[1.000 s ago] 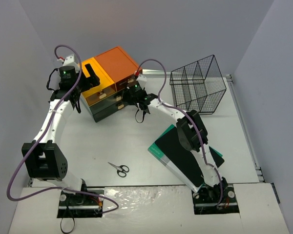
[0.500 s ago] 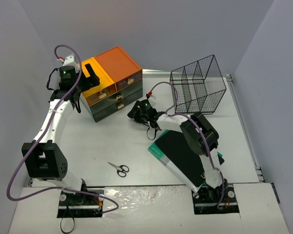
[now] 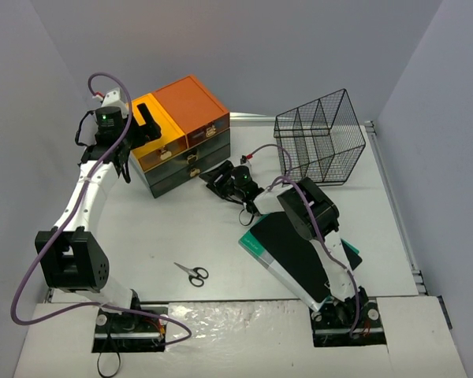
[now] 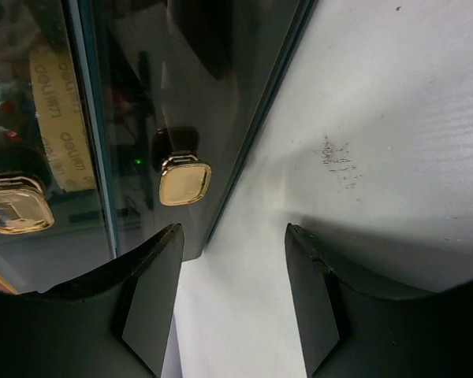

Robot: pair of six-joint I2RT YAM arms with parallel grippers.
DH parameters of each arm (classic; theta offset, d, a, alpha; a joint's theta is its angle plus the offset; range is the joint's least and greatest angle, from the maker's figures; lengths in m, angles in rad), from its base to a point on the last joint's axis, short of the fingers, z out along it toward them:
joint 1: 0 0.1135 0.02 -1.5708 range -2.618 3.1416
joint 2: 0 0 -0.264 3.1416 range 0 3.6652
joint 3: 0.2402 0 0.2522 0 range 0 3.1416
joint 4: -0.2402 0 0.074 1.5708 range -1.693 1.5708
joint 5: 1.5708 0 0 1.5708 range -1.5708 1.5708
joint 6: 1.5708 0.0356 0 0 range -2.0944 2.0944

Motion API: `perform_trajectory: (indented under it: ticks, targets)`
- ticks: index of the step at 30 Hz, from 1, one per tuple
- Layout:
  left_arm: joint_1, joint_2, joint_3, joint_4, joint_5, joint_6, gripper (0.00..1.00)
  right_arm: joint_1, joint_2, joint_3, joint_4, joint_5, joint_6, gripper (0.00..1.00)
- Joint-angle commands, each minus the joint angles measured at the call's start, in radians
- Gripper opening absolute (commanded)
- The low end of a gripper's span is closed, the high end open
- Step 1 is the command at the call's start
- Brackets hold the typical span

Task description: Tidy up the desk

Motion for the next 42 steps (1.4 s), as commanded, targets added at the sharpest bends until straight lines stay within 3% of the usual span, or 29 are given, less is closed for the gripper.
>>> perform_trajectory:
  ticks: [1, 21, 27, 30, 33, 39, 42]
  targets:
    - [0.045, 0.038, -0.022, -0.251, -0.09, 0.008, 0.97, -0.003, 0.012, 0.063, 0.131, -0.021, 0.062, 0.52]
    - [0.045, 0.041, 0.004, -0.277, -0.104, 0.018, 0.97, -0.01, 0.183, 0.181, 0.305, -0.034, 0.249, 0.51]
    - [0.045, 0.046, 0.012, -0.277, -0.103, 0.017, 0.97, -0.014, 0.205, 0.222, 0.286, -0.04, 0.257, 0.39]
    - [0.044, 0.047, 0.01, -0.277, -0.104, 0.017, 0.97, -0.015, 0.207, 0.227, 0.274, -0.039, 0.254, 0.25]
    - [0.045, 0.045, 0.006, -0.277, -0.103, 0.017, 0.97, -0.015, 0.211, 0.221, 0.282, -0.04, 0.25, 0.21]
    - [0.045, 0.038, -0.004, -0.273, -0.106, 0.015, 0.97, -0.015, 0.19, 0.177, 0.289, -0.047, 0.238, 0.02]
    - [0.045, 0.036, -0.006, -0.272, -0.106, 0.016, 0.97, -0.015, 0.141, 0.131, 0.244, -0.055, 0.19, 0.0]
